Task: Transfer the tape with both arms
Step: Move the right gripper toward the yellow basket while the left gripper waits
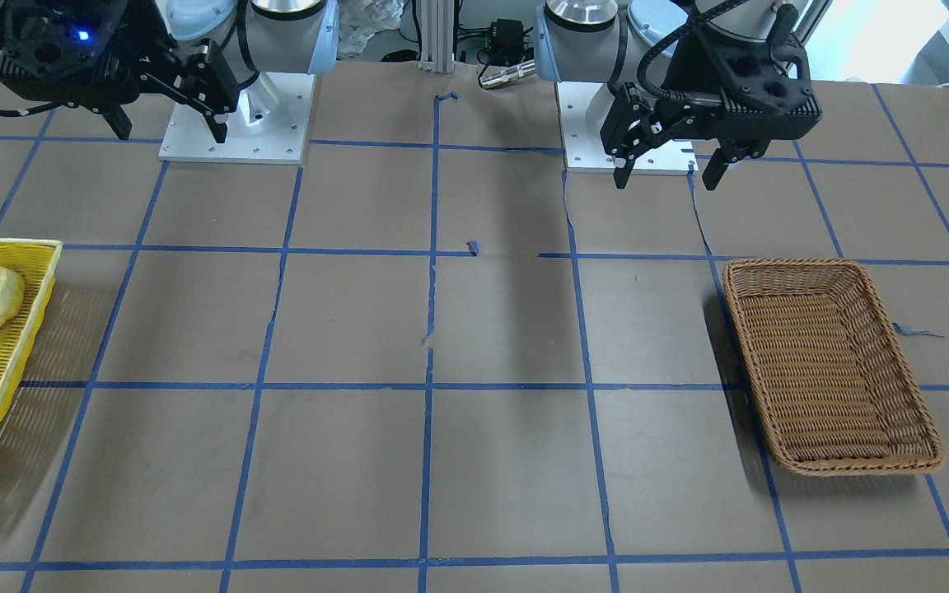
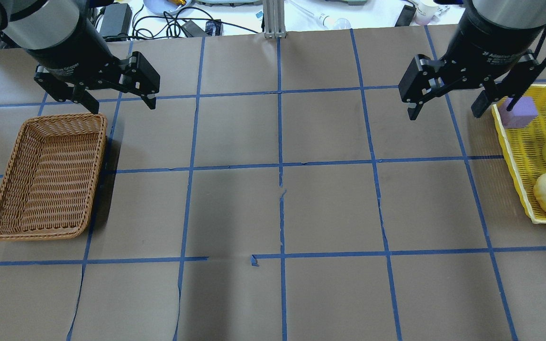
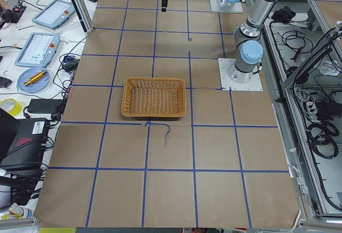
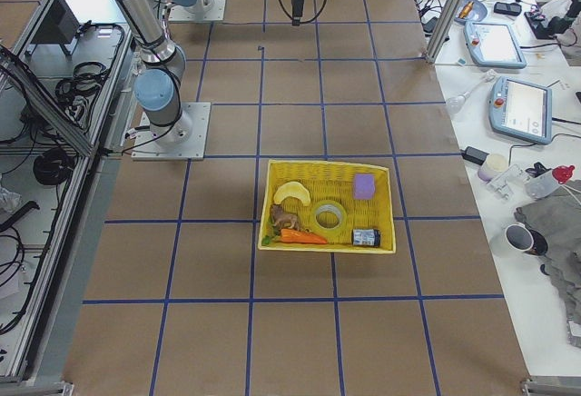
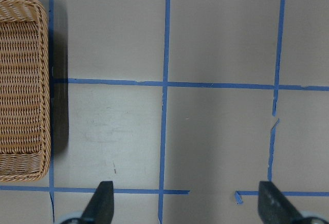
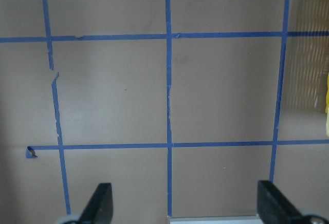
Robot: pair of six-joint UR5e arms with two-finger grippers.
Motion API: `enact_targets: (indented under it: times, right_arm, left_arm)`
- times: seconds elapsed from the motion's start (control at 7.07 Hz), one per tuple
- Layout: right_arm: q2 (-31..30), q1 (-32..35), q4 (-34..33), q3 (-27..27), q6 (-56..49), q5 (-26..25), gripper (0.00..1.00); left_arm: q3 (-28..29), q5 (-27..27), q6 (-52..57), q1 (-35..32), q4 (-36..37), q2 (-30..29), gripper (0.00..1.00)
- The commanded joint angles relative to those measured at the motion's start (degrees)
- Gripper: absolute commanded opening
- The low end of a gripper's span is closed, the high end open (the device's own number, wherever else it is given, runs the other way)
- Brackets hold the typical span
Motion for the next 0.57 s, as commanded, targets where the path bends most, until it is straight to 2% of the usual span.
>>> enact_targets:
  times: [0.0, 0.42]
  right_arm:
    - [0.1, 0.1, 1.9, 0.0, 0.0, -0.6, 1.00]
    - [0.4, 0.1, 1.4, 0.2, 0.0, -0.8, 1.00]
  left_arm:
    - [0.0, -0.2, 0.9, 0.1, 0.2, 0.1, 1.00]
    - [0.0, -0.3, 1.1, 0.2, 0.3, 0.2, 1.00]
